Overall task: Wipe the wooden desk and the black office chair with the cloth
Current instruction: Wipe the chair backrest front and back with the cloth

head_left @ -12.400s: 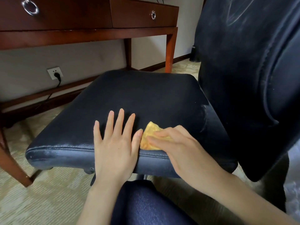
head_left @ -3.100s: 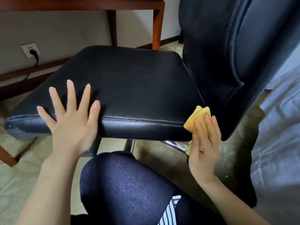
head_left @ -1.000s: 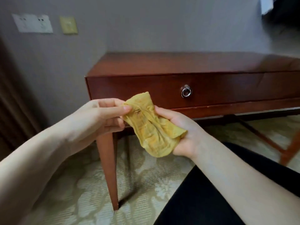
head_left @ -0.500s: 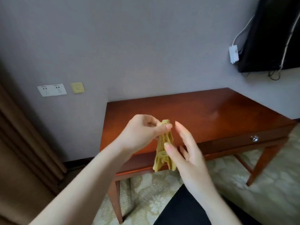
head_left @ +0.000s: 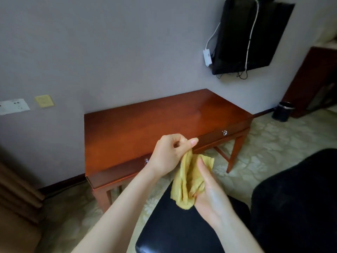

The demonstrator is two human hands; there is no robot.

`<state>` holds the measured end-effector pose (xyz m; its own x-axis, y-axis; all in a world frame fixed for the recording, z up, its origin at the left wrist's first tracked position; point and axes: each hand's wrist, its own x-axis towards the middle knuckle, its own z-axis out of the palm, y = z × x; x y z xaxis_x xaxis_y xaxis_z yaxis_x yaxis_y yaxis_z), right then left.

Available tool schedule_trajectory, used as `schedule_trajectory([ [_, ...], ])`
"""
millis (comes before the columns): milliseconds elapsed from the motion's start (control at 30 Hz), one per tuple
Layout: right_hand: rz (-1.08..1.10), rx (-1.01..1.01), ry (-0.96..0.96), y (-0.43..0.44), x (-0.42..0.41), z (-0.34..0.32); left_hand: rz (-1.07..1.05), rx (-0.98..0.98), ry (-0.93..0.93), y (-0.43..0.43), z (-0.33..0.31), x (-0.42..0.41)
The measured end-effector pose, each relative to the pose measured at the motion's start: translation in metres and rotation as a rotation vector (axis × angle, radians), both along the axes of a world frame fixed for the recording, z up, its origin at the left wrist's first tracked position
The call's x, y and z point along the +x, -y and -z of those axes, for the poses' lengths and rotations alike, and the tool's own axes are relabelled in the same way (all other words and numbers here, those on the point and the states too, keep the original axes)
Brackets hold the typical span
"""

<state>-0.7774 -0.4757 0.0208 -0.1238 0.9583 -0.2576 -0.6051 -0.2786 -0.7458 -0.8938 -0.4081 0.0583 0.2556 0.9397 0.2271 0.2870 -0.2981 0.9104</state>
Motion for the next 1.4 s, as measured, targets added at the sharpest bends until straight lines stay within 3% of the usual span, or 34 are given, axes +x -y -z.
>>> schedule_trajectory([
  [167,0.248,-0.154,-0.007,0.036,0.026,0.006,0.244,-0.056,-0.075,-0.005,0.011,-0.001],
  [367,0.858,-0.116,0.184,0.094,0.048,-0.010,0.459,-0.092,-0.113,-0.002,0.025,0.043],
  [467,1.301,-0.143,0.402,0.125,0.068,-0.018,0.659,-0.132,-0.173,0.013,0.032,0.078],
  [600,1.758,-0.179,0.990,0.163,0.103,-0.004,0.884,-0.181,-0.260,0.046,0.043,0.122],
  [667,1.713,-0.292,1.415,0.182,0.122,0.019,0.990,-0.189,-0.322,0.060,0.050,0.138],
  [733,1.480,-0.484,1.812,0.198,0.136,0.049,1.062,-0.187,-0.373,0.070,0.056,0.154],
  [833,1.185,-0.504,2.136,0.203,0.141,0.086,1.100,-0.182,-0.425,0.076,0.064,0.166],
  [1267,1.158,-0.289,2.170,0.198,0.217,0.100,0.979,-0.226,-0.489,0.080,0.076,0.232],
  [1400,0.976,-0.283,2.132,0.180,0.265,0.100,0.890,-0.256,-0.484,0.076,0.079,0.244],
])
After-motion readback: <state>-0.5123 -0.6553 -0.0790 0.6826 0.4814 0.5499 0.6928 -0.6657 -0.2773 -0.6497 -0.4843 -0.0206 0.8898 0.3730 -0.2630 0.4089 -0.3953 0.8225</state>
